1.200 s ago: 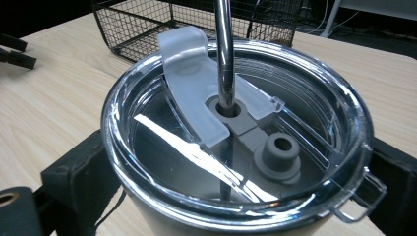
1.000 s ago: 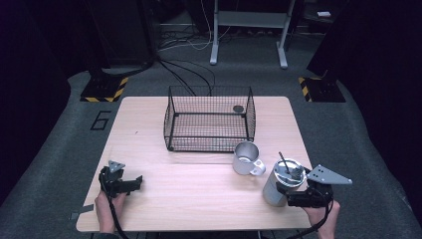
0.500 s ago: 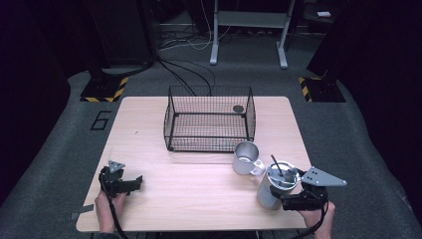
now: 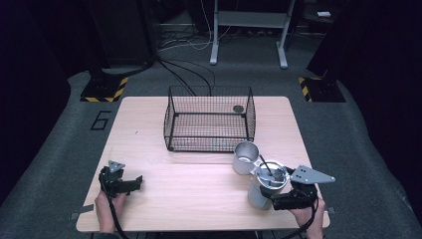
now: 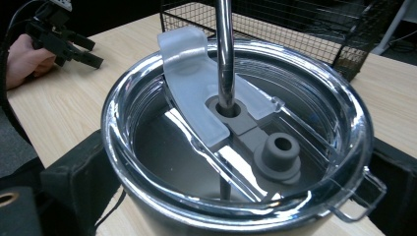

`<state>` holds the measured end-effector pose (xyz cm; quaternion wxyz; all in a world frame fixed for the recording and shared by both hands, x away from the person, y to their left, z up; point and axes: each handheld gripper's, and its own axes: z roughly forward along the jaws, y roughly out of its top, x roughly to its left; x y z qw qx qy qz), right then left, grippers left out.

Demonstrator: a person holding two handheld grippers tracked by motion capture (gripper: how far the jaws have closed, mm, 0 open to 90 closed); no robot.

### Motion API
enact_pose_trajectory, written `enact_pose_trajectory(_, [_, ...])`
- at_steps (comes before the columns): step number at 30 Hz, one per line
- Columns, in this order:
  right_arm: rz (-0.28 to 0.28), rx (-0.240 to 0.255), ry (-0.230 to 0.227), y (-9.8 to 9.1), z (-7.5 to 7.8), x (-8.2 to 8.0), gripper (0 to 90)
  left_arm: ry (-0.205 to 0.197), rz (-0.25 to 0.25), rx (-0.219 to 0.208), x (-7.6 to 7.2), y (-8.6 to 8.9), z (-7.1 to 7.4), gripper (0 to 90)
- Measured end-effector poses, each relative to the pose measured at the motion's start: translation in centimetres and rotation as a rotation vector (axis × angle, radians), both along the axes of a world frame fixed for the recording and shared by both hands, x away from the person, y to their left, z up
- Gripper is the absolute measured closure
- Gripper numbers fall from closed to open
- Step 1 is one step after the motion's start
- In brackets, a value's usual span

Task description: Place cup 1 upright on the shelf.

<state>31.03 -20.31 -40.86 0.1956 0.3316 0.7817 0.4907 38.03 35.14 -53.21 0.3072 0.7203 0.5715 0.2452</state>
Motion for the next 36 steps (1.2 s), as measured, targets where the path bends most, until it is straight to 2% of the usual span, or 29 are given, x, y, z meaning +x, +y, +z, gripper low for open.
enact_pose_trajectory(11, [0.047,-0.005,0.015,2.3,0.1,0.8,3.5,0.000,0.000,0.000,0.0,0.0,0.0,0.7])
enact_pose_trajectory(36, [0.143,-0.015,0.013,6.7,0.6,2.8,3.5,-0.005,-0.005,0.004,0.0,0.0,0.0,1.2])
